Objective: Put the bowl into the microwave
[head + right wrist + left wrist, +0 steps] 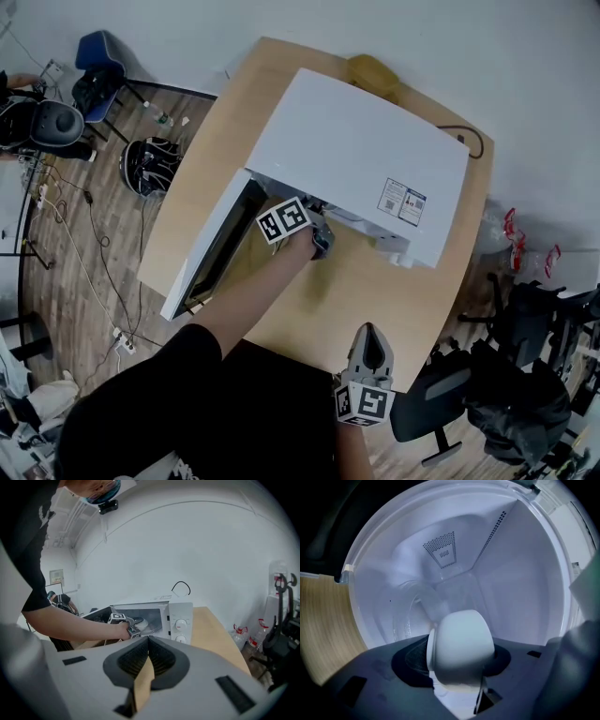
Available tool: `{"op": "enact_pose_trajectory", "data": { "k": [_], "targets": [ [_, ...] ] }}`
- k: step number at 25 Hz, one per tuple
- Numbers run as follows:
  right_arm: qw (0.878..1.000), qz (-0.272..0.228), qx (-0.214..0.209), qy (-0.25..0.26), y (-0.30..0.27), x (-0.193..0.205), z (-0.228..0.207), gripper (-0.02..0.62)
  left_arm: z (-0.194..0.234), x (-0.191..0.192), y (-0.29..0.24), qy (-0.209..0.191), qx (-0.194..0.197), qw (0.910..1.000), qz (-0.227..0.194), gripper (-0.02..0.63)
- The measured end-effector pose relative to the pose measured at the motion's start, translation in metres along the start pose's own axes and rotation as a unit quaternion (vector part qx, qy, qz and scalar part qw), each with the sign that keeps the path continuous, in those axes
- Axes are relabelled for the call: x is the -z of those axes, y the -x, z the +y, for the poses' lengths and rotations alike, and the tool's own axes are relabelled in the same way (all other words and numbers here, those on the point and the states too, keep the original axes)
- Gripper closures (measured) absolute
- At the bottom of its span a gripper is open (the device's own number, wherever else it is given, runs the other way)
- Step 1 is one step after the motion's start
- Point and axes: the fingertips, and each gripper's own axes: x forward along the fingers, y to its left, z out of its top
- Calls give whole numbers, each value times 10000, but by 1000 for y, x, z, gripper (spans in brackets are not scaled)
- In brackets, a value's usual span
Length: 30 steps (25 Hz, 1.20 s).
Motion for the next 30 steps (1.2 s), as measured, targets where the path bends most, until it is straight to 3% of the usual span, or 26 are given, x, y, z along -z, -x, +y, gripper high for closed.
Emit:
{"op": "enact_pose_trajectory", "data": {
  "k": [3, 9, 18, 24, 30],
  "targets": [
    [10000, -23, 33, 0, 0, -1, -6, 535, 1, 2, -3, -103, -124, 9998, 130, 385],
    [9999, -56, 135, 6, 4, -3, -15, 535, 9, -2, -4, -1155, -823, 9896, 232, 371],
    [10000, -46, 33, 20, 3, 1, -9, 535, 11, -1, -3, -1641, -1038, 9807, 244, 365],
    [10000, -51, 39, -1, 3, 1, -12, 535, 11, -8, -3, -2110, -1189, 9702, 105, 284],
    [10000, -17, 71, 16, 5, 2, -13, 535, 14, -11, -3, -2515, -1292, 9591, 115, 268]
  ]
}}
